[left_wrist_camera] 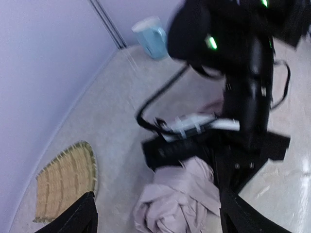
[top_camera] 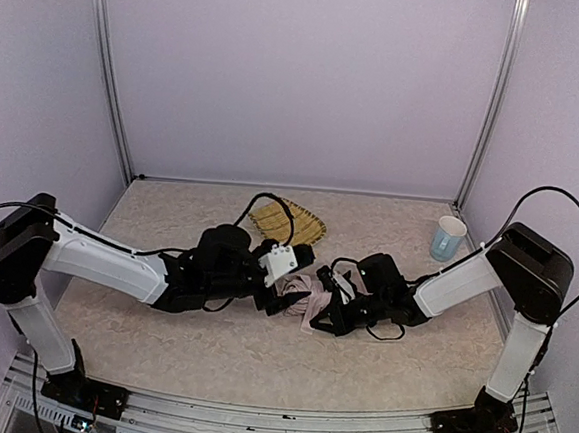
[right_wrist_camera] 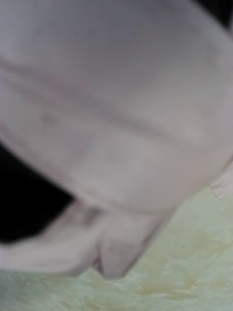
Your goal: Put away the umbrella
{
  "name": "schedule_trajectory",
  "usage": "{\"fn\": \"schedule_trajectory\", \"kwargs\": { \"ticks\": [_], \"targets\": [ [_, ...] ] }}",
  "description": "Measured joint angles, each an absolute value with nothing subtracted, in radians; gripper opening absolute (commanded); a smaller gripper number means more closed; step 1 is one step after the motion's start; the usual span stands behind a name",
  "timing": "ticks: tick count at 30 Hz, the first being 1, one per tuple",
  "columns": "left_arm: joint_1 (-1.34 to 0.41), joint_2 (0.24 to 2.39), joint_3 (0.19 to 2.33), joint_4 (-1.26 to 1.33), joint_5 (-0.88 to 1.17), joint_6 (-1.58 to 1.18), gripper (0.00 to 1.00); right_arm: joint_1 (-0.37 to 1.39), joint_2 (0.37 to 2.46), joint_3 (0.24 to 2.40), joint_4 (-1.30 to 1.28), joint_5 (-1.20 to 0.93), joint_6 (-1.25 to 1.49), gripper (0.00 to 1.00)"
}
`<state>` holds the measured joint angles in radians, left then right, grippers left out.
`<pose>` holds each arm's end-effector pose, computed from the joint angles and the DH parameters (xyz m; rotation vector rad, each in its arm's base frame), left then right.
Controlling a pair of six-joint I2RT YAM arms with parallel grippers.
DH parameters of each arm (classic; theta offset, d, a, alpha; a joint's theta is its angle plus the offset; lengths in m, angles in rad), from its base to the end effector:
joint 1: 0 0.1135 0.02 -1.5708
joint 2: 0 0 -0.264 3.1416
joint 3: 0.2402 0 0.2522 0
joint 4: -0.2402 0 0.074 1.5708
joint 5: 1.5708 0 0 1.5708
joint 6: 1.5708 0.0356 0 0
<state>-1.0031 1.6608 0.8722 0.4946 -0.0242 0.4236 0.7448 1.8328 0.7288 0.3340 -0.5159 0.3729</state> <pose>0.1964 -0.3063 0.2132 1.2186 1.4340 -0.3772 0.2289 0.2349 0.1037 -0.7353 2.4013 1.1184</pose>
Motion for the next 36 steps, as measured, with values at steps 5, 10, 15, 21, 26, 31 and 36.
{"fn": "schedule_trajectory", "kwargs": {
  "ticks": [5, 10, 15, 21, 26, 31, 36],
  "targets": [
    [-1.003, 1.840, 0.931, 0.285, 0.018, 0.575, 0.92, 0.745, 1.833, 0.730, 0.334, -0.516, 0.367, 0.00],
    [-0.972, 1.893, 0.985, 0.246, 0.049, 0.656, 0.92, 0.745, 1.833, 0.730, 0.334, -0.517, 0.368, 0.00],
    [-0.961, 1.937, 1.033, 0.244, 0.044, 0.694, 0.90, 0.745, 1.833, 0.730, 0.336, -0.517, 0.368, 0.00],
    [-0.961, 1.869, 1.033, 0.180, 0.127, 0.720, 0.89, 0.745, 1.834, 0.728, 0.340, -0.518, 0.368, 0.00],
    [-0.925, 1.819, 1.052, 0.203, 0.216, 0.720, 0.90, 0.745, 1.834, 0.728, 0.343, -0.519, 0.368, 0.00],
    [-0.863, 1.887, 1.115, 0.199, 0.237, 0.722, 0.91, 0.744, 1.835, 0.724, 0.352, -0.520, 0.368, 0.00],
    [-0.857, 1.956, 1.124, 0.181, 0.276, 0.697, 0.94, 0.744, 1.837, 0.720, 0.362, -0.520, 0.368, 0.00]
  ]
}}
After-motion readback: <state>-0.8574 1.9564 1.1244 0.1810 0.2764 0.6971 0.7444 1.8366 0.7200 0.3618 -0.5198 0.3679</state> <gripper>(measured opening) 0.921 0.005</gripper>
